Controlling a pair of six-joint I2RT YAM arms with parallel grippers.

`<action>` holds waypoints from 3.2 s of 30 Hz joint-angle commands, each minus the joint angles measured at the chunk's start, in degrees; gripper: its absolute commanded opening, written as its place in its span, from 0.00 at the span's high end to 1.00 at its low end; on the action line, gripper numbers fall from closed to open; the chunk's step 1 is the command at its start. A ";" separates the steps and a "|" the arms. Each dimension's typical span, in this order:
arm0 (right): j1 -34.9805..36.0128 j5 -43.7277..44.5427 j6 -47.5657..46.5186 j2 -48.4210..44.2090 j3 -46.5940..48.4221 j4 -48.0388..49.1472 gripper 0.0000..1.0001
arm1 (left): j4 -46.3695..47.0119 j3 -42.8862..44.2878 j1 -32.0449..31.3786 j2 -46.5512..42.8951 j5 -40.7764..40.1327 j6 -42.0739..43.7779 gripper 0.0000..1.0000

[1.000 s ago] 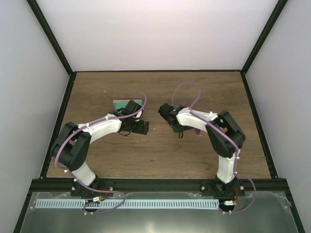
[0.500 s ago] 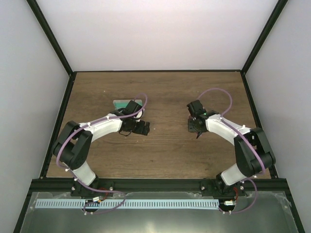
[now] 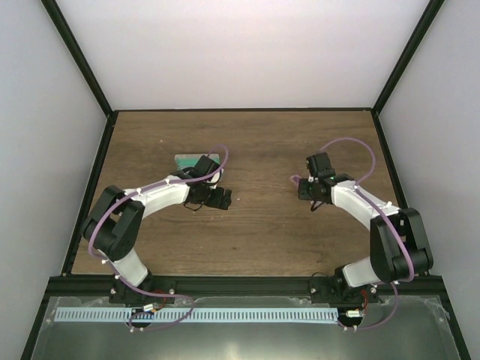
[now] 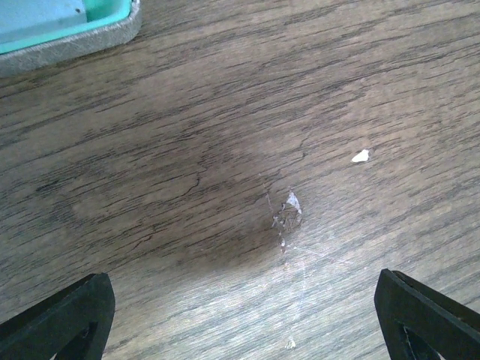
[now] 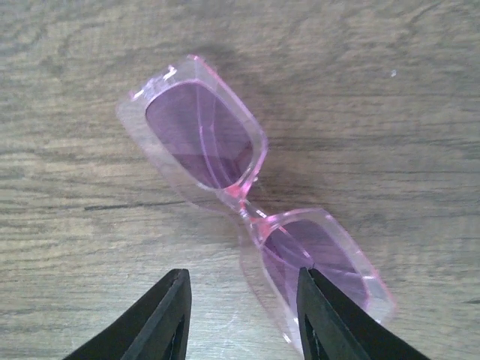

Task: Organize the sunglasses
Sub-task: Adjust the sunglasses at the center of the board.

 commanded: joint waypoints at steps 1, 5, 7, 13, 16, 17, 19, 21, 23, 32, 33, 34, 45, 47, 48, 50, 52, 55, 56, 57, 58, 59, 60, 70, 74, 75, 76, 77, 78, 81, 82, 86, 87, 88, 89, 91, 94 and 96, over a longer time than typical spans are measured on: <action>-3.87 -2.49 -2.36 -2.10 -0.53 2.13 0.59 | 0.38 0.11 0.23 0.91 0.70 0.43 0.03; -4.47 -0.51 -5.15 -1.14 -0.13 2.38 0.58 | 0.40 0.31 0.25 1.16 0.90 0.34 0.03; -4.46 -0.26 -6.60 -0.08 0.69 2.67 0.57 | 0.26 0.42 0.23 1.34 0.90 0.34 0.03; -3.12 0.14 -7.37 1.23 3.33 2.72 0.66 | 0.28 0.46 0.23 1.74 0.90 0.21 0.03; -0.79 3.64 -7.60 1.89 3.87 1.92 0.66 | 0.50 0.49 0.23 1.86 0.87 0.08 0.03; 0.08 5.38 -7.78 2.30 4.11 1.45 0.66 | 0.42 0.56 0.23 1.94 0.83 0.08 0.03; 2.16 9.07 -8.25 3.12 4.40 0.34 0.66 | 0.38 0.67 0.23 2.05 0.66 0.10 0.03; 4.62 11.81 -8.38 3.81 4.62 -0.83 0.66 | 0.46 0.40 0.25 2.10 0.56 0.08 0.03; 6.59 15.29 -7.86 4.53 4.94 -2.64 0.65 | 0.55 0.18 0.23 2.10 0.39 0.08 0.03; 12.16 29.80 -2.40 11.55 9.17 -12.17 0.62 | 1.04 -0.28 0.23 2.37 0.37 0.07 0.03; 12.42 30.53 -1.92 12.25 9.58 -12.88 0.62 | 1.08 -0.37 0.23 2.35 0.35 0.08 0.03; 12.65 30.95 -1.65 12.77 9.85 -13.26 0.62 | 1.08 -0.44 0.23 2.34 0.35 0.08 0.03; 12.86 33.26 -1.28 16.82 11.07 -14.06 0.75 | 1.00 -0.53 0.23 2.56 0.07 0.38 0.03; 12.86 33.64 -1.36 17.39 11.30 -14.00 0.80 | 0.99 -0.55 0.24 2.61 -0.01 0.43 0.03; 12.86 33.97 -1.31 17.65 11.31 -13.89 0.83 | 0.99 -0.55 0.23 2.65 -0.12 0.45 0.03; 12.86 34.04 -1.41 17.94 11.38 -13.75 0.89 | 0.93 -0.62 0.22 2.57 -0.23 0.43 0.03; 12.87 34.06 -1.46 17.96 11.24 -13.56 0.93 | 0.91 -0.76 0.23 2.44 -0.32 0.50 0.03; 12.86 34.05 -1.44 18.00 11.18 -13.22 0.99 | 0.95 -0.94 0.23 2.44 -0.39 0.51 0.03; 12.89 33.94 -1.24 17.96 11.36 -13.34 0.99 | 0.91 -0.90 0.23 2.43 -0.42 0.51 0.03; 12.87 33.56 -1.10 17.69 11.54 -13.47 0.99 | 0.90 -0.90 0.23 2.43 -0.42 0.51 0.03; 12.82 33.01 -0.83 17.25 11.76 -13.52 0.99 | 0.90 -0.90 0.23 2.43 -0.41 0.51 0.03; 12.84 32.14 -0.52 16.55 12.01 -13.61 0.99 | 0.91 -0.90 0.23 2.49 -0.45 0.51 0.03; 12.84 30.88 -0.40 15.71 12.42 -13.54 0.99 | 0.91 -0.91 0.23 2.53 -0.41 0.54 0.03; 12.86 -3.97 4.80 7.73 12.34 -3.89 0.99 | 0.44 -0.72 0.49 2.61 -0.74 0.73 0.03; 12.86 -19.10 10.21 6.81 6.06 6.47 0.99 | 0.87 -1.50 4.48 1.77 2.76 -0.29 0.03; 12.86 -20.93 11.30 6.65 4.80 8.14 0.99 | 0.84 -1.70 5.40 1.28 3.06 -0.31 0.03; 12.86 -22.82 12.12 6.51 3.48 9.79 0.99 | 0.67 -1.82 6.25 0.86 2.99 -0.17 0.03; 12.86 -24.73 12.72 6.56 2.28 11.29 0.99 | 0.38 -1.78 6.79 0.45 2.87 0.01 0.03; 12.82 -26.27 13.17 6.76 1.12 12.49 0.99 | 0.18 -1.84 7.16 0.16 2.84 0.19 0.03; 12.60 -28.44 13.47 8.48 -1.04 13.67 0.99 | -0.35 -1.46 7.59 -0.34 3.07 0.43 0.03; 12.60 -27.19 13.23 9.19 -1.26 12.95 0.99 | -0.40 -1.38 7.55 -0.42 3.22 0.43 0.03; 12.51 -22.47 12.61 9.34 -2.02 11.61 0.79 | -0.47 -1.26 7.55 -0.55 3.37 0.25 0.03; 12.51 -21.17 12.52 9.12 -1.52 10.64 0.73 | -0.56 -1.34 7.57 -0.60 3.42 0.32 0.03; 12.51 -20.00 12.28 8.63 -1.04 10.05 0.66 | -0.55 -1.34 7.53 -0.58 3.32 0.34 0.03; 12.51 -18.83 12.11 8.05 -0.48 9.40 0.60 | -0.46 -1.34 7.61 -0.56 3.30 0.34 0.03; 12.51 -16.76 11.52 6.86 0.93 7.81 0.54 | -0.43 -1.40 7.60 -0.42 3.44 0.25 0.03; 12.59 -14.02 10.19 5.75 4.30 4.68 0.56 | -0.13 -1.56 7.58 -0.36 3.76 0.16 0.03; 12.60 -13.10 9.71 5.17 6.20 2.92 0.57 | -0.04 -1.60 7.61 -0.30 3.64 0.16 0.03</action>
